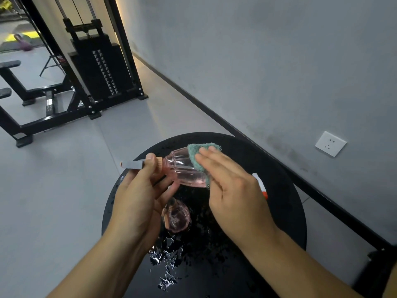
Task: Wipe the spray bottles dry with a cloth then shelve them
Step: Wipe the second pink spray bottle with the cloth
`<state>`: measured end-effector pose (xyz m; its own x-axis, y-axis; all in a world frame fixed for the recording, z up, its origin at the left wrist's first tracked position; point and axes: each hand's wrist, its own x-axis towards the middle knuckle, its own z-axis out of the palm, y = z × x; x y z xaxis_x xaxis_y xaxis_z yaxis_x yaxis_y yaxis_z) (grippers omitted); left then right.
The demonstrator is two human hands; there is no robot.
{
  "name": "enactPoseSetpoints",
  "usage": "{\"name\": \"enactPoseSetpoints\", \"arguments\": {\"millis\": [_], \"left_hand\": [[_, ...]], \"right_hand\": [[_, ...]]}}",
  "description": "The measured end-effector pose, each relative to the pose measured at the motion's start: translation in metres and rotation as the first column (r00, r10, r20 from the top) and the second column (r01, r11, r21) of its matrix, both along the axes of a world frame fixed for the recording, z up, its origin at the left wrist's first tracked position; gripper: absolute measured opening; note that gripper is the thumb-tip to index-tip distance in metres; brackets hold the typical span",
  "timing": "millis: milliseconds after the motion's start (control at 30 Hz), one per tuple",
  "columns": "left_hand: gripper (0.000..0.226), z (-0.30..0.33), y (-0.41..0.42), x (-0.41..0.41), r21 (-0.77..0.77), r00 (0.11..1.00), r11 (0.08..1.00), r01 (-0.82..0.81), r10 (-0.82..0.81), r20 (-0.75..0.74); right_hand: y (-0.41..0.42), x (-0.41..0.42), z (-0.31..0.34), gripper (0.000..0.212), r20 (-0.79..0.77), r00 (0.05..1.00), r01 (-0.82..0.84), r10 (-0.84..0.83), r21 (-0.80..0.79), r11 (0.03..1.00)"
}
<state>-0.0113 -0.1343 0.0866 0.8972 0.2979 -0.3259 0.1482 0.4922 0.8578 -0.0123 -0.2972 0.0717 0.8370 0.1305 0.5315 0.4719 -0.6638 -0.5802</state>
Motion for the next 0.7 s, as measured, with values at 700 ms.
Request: {"name": "enactPoseSetpoints", "arguments": {"millis": [700], "left_hand": [[0.025,0.005,-0.004,0.000,-0.020,0.999,0.999,-0.034,0.034,-0.007]], "right_hand": [[-0.003,-0.002,-0.003,0.041,0.010,1.000,0.017,-0.018,0.146,0.989]]}}
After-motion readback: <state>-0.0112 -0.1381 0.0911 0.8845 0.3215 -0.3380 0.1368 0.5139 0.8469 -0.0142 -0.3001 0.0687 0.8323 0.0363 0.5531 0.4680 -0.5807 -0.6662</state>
